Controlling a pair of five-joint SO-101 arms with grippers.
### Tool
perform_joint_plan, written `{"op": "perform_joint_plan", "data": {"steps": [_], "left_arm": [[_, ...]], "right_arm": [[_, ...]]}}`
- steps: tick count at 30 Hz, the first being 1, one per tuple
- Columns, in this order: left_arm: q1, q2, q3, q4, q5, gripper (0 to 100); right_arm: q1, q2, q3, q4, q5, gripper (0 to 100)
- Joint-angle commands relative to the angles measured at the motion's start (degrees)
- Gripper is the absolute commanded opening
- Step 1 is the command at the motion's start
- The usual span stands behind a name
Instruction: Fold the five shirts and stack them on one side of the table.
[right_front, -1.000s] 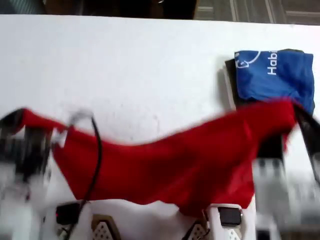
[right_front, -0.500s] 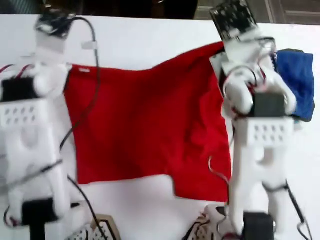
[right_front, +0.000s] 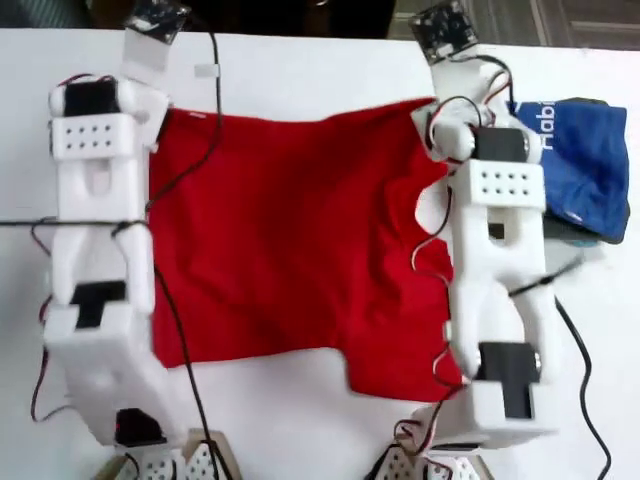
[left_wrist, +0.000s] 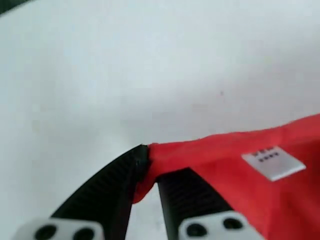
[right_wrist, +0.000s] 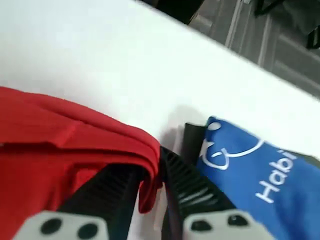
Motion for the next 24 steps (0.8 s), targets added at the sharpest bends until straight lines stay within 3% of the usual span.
{"op": "perform_joint_plan", "data": {"steps": [1,7,17,24], "left_arm": [[0.0,6.6,-8.6,4.0,0.6,3],[-2.8,16.3,-19.3,8.9,0.5,3],[-4.7,22.3,-36.2,17.3,0.6,3],[-7.5,23.5,-40.5,17.1,0.5,3]], "right_arm": [[0.1,3.5,-2.9,0.6,0.2,1.9],[0.2,6.9,-7.0,0.1,0.2,1.9],[0.3,18.1,-29.9,-0.4,0.3,1.9],[-0.7,26.4,-36.5,2.0,0.3,1.9]]}}
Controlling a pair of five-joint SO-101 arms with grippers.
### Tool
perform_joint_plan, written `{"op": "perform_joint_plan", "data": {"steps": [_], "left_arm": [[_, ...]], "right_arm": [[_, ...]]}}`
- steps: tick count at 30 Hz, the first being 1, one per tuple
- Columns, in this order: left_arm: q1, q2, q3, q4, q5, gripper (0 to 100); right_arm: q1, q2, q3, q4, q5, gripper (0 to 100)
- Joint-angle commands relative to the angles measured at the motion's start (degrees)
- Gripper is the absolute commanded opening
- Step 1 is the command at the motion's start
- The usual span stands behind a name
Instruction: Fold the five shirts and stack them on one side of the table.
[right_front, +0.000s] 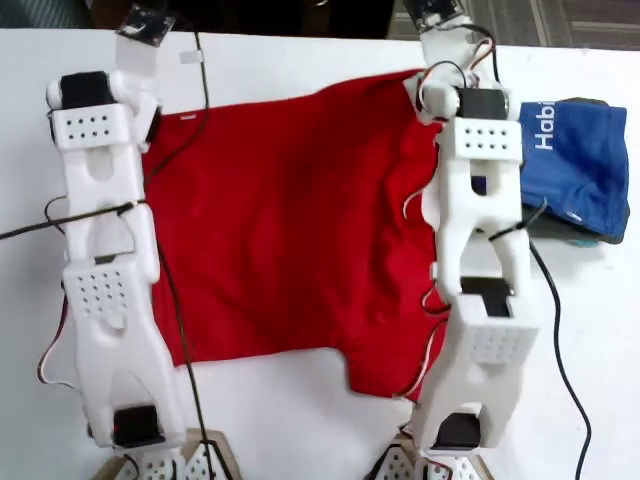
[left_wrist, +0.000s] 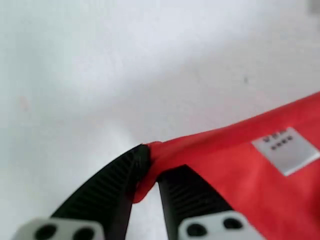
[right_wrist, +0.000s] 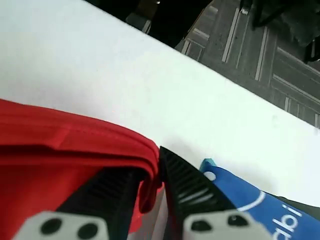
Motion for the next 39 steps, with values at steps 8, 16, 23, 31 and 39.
{"op": "perform_joint_plan", "data": {"steps": [8,16,23,31,39], "left_arm": [[-3.3,1.8,-3.5,-1.2,-2.4,3],[-2.7,8.1,-3.6,1.0,-2.4,3],[-2.5,8.1,-3.8,5.3,-2.4,3],[-4.1,4.7,-4.1,9.6,-2.3,3],[-3.1,-19.8,25.6,9.5,-2.4,3]], "right_arm": [[-2.5,9.5,-11.8,-0.2,-0.1,1.9],[-4.1,18.5,-13.8,3.6,-0.3,1.9],[-3.8,16.7,-13.9,6.6,-0.3,1.9],[-1.5,5.8,-13.9,21.5,0.2,1.9],[-1.0,-0.9,-13.4,35.0,-0.1,1.9]]}}
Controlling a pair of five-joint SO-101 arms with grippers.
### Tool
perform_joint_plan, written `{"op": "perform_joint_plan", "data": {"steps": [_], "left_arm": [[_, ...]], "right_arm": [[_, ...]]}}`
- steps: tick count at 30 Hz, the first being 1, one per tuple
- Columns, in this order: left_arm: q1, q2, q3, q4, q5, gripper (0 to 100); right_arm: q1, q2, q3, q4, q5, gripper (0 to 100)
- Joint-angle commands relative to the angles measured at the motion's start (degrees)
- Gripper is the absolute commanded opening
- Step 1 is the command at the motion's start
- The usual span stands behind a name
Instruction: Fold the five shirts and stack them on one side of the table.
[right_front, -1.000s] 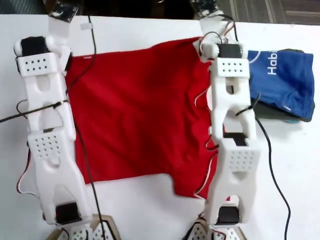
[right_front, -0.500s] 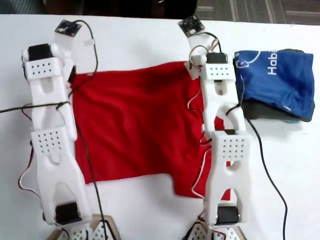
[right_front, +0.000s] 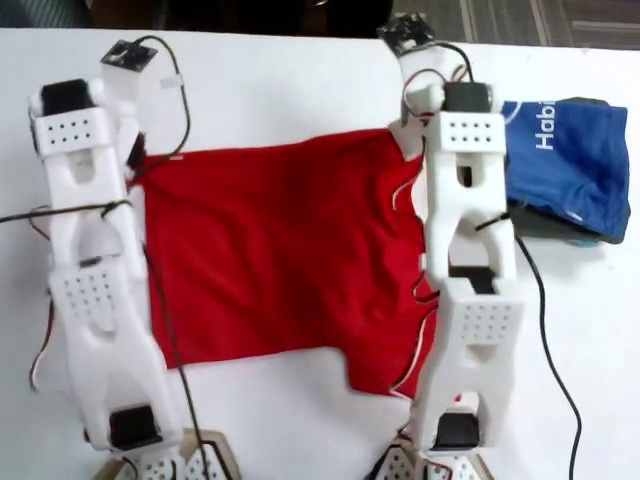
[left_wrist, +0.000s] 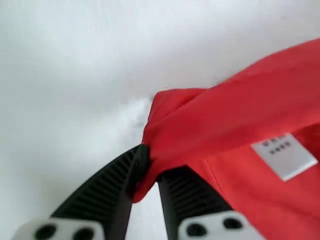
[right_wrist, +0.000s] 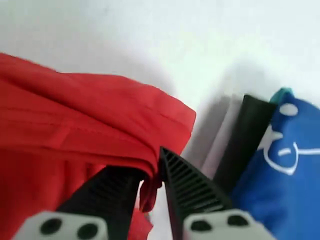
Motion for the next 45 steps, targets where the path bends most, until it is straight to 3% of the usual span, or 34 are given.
{"op": "perform_joint_plan", "data": {"steps": [1,6,10,13,22,26,38,45], "left_arm": [[0.2,-16.8,15.5,0.8,-0.6,3],[0.3,-30.8,34.8,-2.1,-0.6,3],[0.4,-39.2,48.0,-4.3,-0.7,3],[0.4,-44.4,56.6,-7.5,-0.9,3],[0.4,-54.9,76.4,-13.5,-2.4,3],[0.4,-57.4,82.7,-14.7,-3.3,3],[0.4,-62.9,92.4,-14.7,-4.7,3],[1.4,-66.7,96.6,-14.0,-4.8,3]], "right_arm": [[0.1,-6.6,-2.5,6.6,-0.1,1.9],[-1.5,-10.9,-2.3,15.7,-0.3,2.0],[-1.5,-17.8,5.1,16.1,-1.0,2.0],[-1.5,-25.9,18.0,14.6,-1.0,2.1],[-0.6,-63.7,74.3,-8.7,0.1,2.0],[1.2,-76.4,88.8,-10.6,3.3,2.0],[6.6,-95.5,100.2,-1.5,12.5,2.0],[9.8,-97.8,102.2,0.6,17.3,2.0]]}}
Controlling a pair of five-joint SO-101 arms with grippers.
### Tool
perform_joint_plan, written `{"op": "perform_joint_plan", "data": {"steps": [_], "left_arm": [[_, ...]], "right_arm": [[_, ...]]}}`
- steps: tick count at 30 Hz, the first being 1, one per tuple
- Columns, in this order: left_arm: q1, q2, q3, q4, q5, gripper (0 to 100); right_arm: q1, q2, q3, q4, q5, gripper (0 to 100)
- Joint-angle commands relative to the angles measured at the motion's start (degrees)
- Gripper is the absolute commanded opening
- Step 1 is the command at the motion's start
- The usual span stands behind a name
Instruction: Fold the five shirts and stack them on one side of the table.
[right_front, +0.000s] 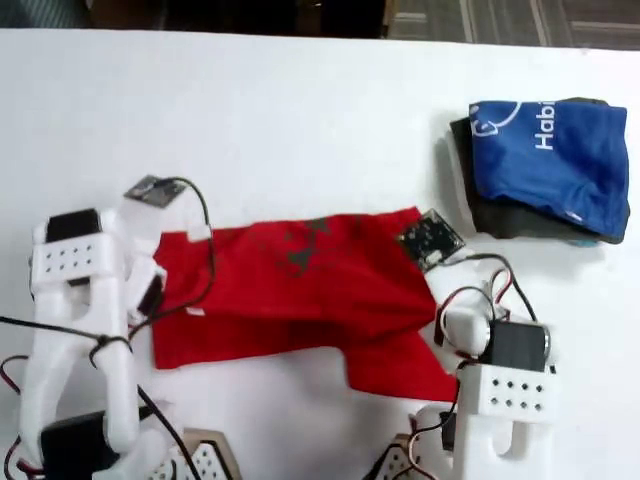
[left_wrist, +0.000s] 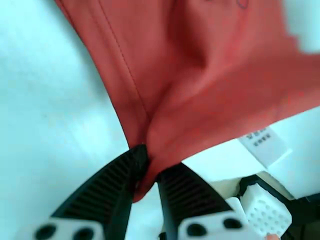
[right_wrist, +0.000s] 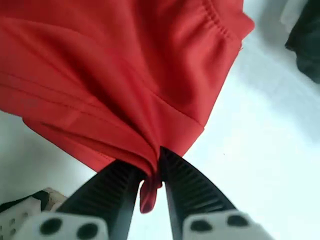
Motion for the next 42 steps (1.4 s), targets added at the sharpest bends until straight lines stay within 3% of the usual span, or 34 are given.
{"op": "perform_joint_plan", "data": {"steps": [1,7,15,19,27,30,32,33,42], "left_arm": [[2.2,-2.0,3.8,-1.4,-0.5,3],[4.4,-2.0,11.2,-8.3,-0.4,3],[4.0,-2.1,11.4,-8.0,-0.4,6],[4.0,-2.5,10.7,-6.0,-0.4,16],[3.9,-2.3,-9.6,6.1,-0.4,19],[4.2,-1.9,-15.4,6.0,0.2,15],[4.8,-1.8,-15.8,2.5,1.6,2],[5.2,-1.1,-15.4,0.4,3.1,2],[11.2,19.8,-15.2,-15.6,8.2,3]], "right_arm": [[2.3,-1.2,1.6,0.2,3.2,2.0],[5.1,-1.3,11.0,-4.3,8.1,2.0],[5.1,-1.7,12.0,-5.5,8.9,5.9],[5.1,-1.8,11.6,-5.5,8.9,17.0],[5.1,-1.8,-4.4,-0.6,8.4,16.6],[5.1,-1.1,-10.0,-3.0,3.1,15.2],[3.8,-0.5,-9.9,-8.8,-2.5,5.9],[2.6,0.5,-9.5,-11.6,-4.6,0.4],[-12.7,31.4,-15.4,-26.8,-15.6,1.9]]}}
